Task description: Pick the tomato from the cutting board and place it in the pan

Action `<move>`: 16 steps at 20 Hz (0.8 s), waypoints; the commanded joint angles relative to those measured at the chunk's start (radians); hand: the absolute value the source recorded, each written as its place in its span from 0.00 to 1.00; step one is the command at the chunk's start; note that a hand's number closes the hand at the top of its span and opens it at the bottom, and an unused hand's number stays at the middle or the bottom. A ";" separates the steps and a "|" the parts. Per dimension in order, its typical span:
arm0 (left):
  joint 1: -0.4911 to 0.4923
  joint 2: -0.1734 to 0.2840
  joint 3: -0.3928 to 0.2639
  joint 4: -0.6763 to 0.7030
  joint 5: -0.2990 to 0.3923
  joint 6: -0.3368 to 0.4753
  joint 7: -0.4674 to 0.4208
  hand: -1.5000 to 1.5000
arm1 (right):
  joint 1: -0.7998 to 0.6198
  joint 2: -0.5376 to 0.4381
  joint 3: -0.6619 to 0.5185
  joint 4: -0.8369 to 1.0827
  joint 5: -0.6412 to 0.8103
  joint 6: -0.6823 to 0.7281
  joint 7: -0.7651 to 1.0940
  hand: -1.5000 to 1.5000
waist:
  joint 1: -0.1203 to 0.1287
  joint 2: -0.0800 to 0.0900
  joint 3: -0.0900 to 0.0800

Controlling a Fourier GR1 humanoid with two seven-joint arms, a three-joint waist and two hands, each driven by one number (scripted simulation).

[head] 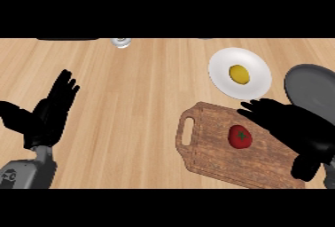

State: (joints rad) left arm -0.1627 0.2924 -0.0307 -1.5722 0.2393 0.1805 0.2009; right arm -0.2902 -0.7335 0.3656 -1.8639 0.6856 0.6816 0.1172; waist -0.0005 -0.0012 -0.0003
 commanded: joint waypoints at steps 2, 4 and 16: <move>0.026 -0.022 -0.017 -0.084 -0.049 0.027 0.059 0.50 | -0.001 0.131 0.016 -0.028 0.062 0.019 0.049 0.00 | 0.004 0.000 0.000; -0.008 -0.006 0.056 -0.008 -0.006 -0.039 0.020 0.50 | -0.017 0.146 0.004 0.010 0.103 0.035 0.004 0.00 | 0.004 0.001 0.000; 0.003 -0.030 0.086 -0.022 -0.037 -0.073 0.050 0.50 | -0.022 0.233 -0.010 0.143 0.269 0.057 -0.008 0.00 | 0.002 0.001 0.000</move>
State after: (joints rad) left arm -0.1453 0.2492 0.0174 -1.5921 0.1900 0.1344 0.2184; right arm -0.3212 -0.5121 0.3873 -1.7436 0.9244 0.7264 0.1455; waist 0.0028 0.0000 0.0000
